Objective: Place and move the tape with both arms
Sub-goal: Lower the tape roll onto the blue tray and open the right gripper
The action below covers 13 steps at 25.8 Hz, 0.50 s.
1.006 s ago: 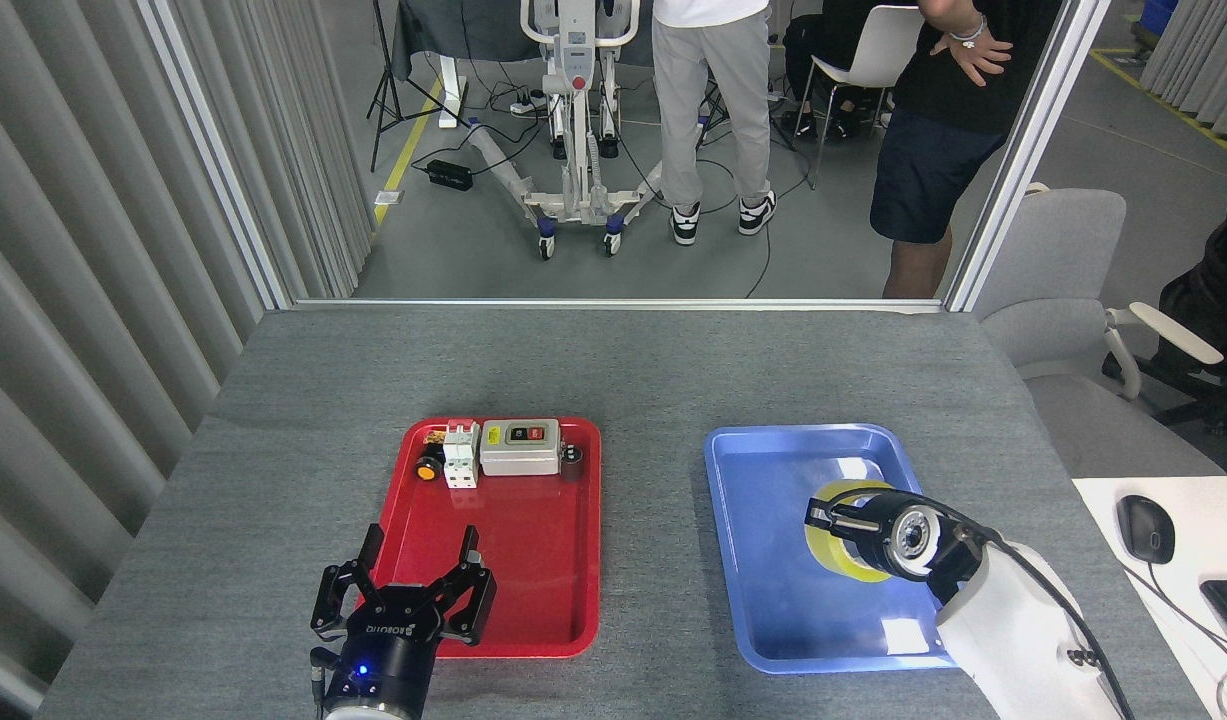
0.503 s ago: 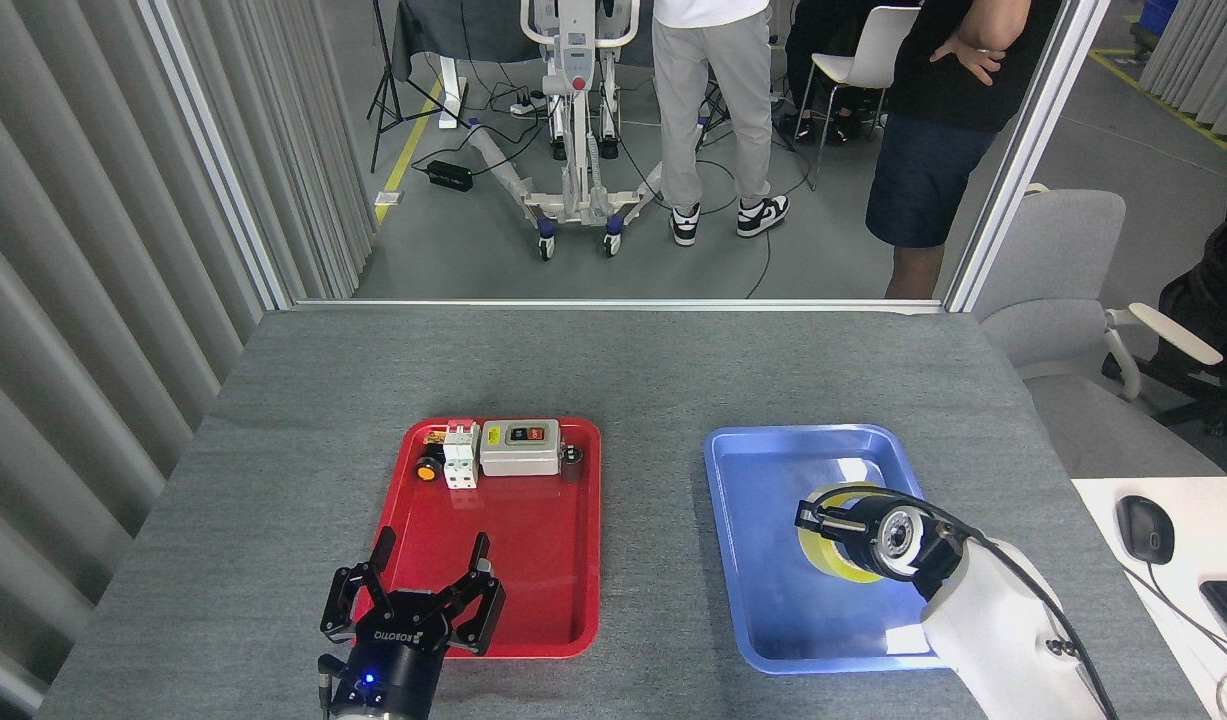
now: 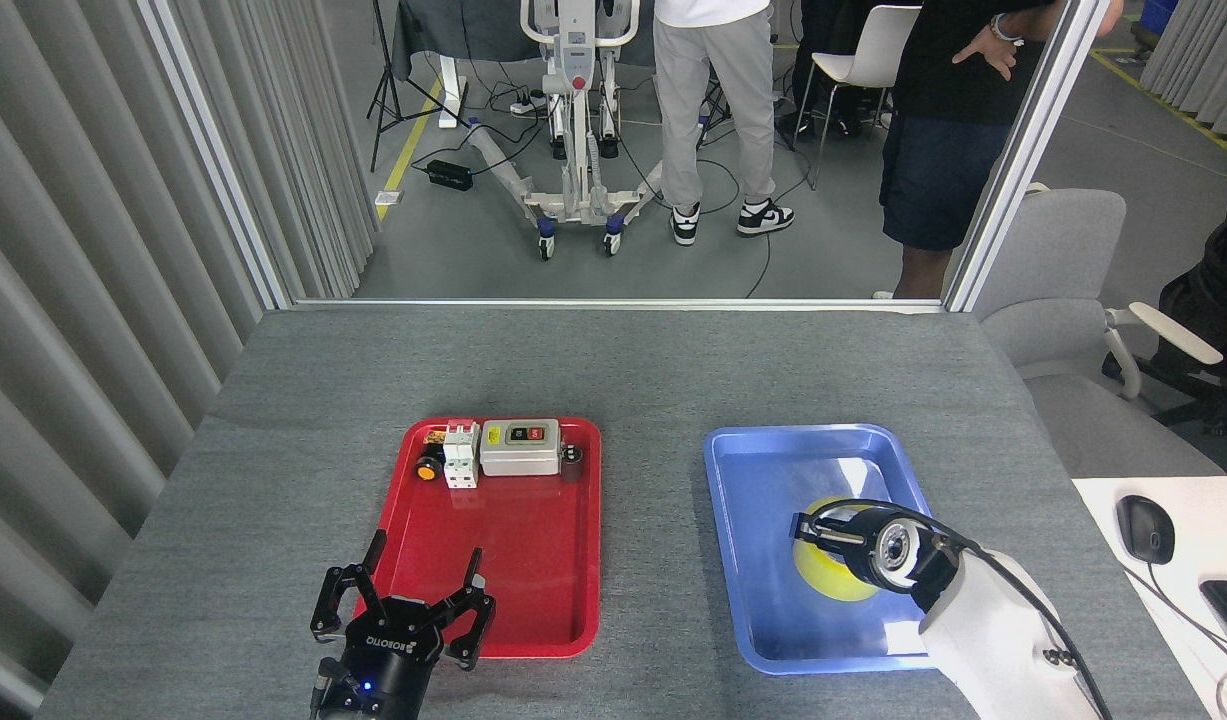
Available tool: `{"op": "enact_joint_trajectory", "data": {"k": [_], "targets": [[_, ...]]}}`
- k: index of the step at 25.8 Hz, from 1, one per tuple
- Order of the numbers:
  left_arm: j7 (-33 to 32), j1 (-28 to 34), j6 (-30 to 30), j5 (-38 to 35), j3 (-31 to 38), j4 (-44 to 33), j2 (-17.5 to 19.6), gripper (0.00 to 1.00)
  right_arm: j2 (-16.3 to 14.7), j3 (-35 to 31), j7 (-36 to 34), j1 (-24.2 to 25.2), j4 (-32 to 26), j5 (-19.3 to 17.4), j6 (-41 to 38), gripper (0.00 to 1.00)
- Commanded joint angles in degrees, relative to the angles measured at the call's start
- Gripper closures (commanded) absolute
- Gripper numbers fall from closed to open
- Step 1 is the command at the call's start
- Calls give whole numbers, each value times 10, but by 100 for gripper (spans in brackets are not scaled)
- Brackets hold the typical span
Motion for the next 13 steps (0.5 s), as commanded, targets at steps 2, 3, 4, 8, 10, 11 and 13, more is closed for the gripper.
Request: {"op": "enact_joint_trajectory", "data": {"k": [2, 3, 4, 8, 10, 11, 13], "targets": [[0, -2, 0, -1, 0, 6, 10, 0, -1, 0, -16, 5, -1, -1, -5, 46], [0, -2, 0, -1, 0, 6, 13, 0, -1, 0, -21, 7, -1, -1, -8, 39], [0, -1, 0, -1, 0, 6, 13, 0, -1, 0, -24, 11, -1, -1, -12, 34], [0, 0, 0, -1, -1, 6, 13, 1, 0, -4, -43, 16, -17, -1, -28, 18], [0, 0, 0, -1, 0, 7, 13, 1, -2, -17, -59, 26, -38, -1, -57, 11], [0, 0, 1, -1, 0, 9, 13, 1, -6, -34, -68, 32, -50, -1, -71, 8], [0, -2, 2, -1, 0, 11, 13, 1, -8, -89, -85, 54, -80, 1, -108, 4]]}}
